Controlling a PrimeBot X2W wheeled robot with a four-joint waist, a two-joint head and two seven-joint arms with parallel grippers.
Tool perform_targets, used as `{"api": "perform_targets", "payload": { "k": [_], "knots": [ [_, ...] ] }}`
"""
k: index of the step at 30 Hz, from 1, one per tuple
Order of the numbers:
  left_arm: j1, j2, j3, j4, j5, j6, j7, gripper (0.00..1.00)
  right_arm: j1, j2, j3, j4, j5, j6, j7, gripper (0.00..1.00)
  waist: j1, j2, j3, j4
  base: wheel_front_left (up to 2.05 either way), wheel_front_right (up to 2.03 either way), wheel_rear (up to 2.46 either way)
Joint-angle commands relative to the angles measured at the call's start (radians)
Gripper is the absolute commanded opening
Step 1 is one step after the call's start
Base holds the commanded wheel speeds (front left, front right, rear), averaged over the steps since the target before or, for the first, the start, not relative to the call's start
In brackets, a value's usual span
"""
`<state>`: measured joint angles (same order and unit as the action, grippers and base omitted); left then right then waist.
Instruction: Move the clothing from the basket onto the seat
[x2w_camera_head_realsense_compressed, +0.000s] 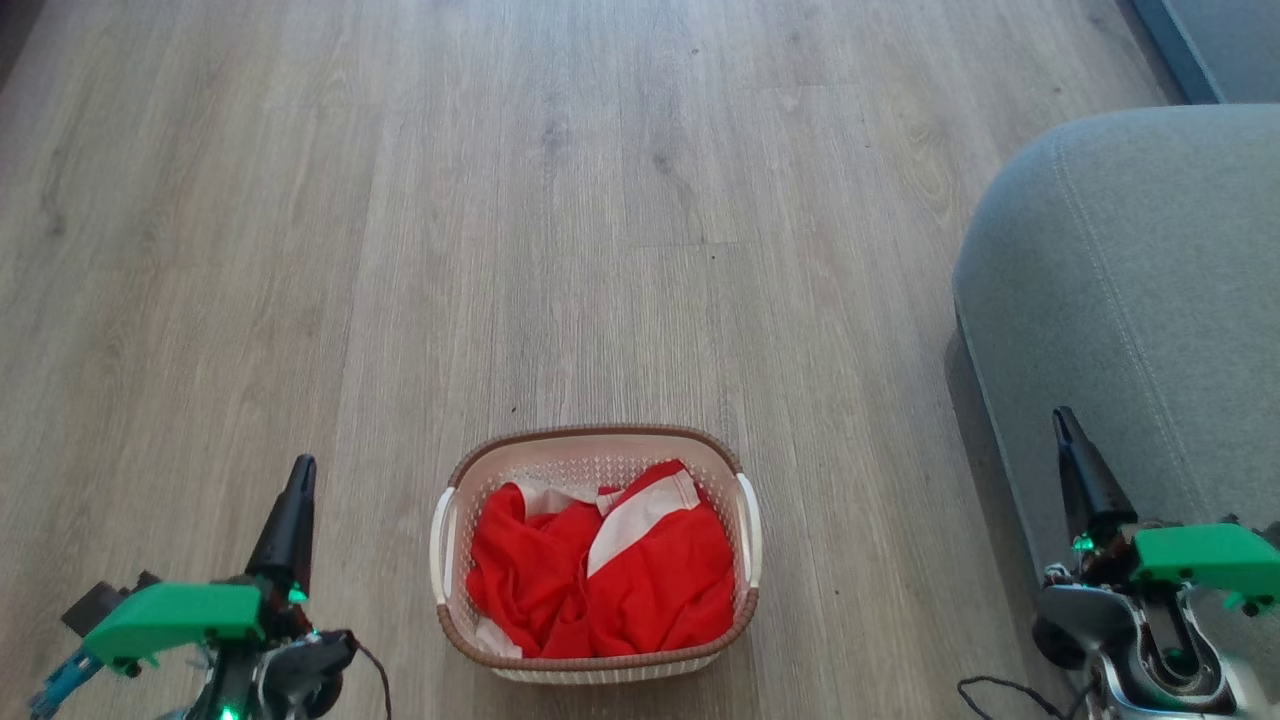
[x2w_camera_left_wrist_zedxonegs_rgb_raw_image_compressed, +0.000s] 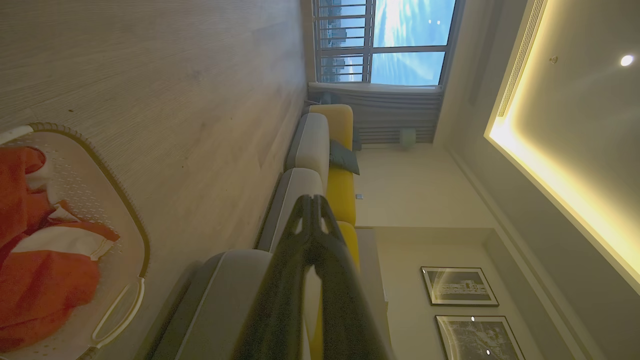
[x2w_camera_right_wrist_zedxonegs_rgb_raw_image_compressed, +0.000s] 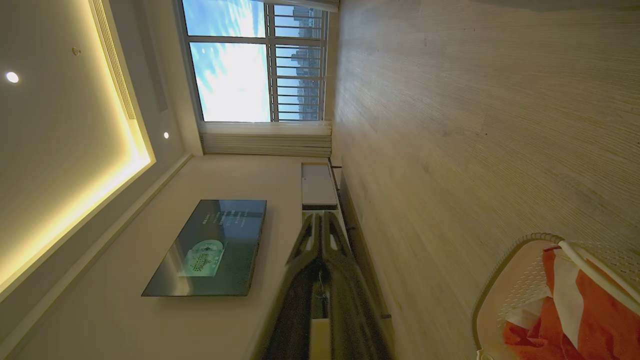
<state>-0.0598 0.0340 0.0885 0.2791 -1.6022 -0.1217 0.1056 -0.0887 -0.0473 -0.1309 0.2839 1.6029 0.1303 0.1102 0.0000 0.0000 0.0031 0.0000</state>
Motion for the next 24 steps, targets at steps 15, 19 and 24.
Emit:
{"api": "perform_targets", "payload": {
  "k": [15,19,24],
  "knots": [
    [-0.048,0.016,0.025,-0.034,-0.007,-0.009,0.007,0.0,-0.019,-0.003,0.017,-0.039,0.006,0.0,0.003,0.0,0.0,0.0,0.0,0.0,0.0,0.0,0.0],
    [-0.048,0.016,0.025,-0.034,-0.007,-0.009,0.007,0.0,-0.019,-0.003,0.017,-0.039,0.006,0.0,0.003,0.0,0.0,0.0,0.0,0.0,0.0,0.0,0.0],
    [-0.048,0.016,0.025,-0.034,-0.007,-0.009,0.007,0.0,-0.019,-0.003,0.017,-0.039,0.006,0.0,0.003,0.0,0.0,0.0,0.0,0.0,0.0,0.0,0.0]
  ]
}}
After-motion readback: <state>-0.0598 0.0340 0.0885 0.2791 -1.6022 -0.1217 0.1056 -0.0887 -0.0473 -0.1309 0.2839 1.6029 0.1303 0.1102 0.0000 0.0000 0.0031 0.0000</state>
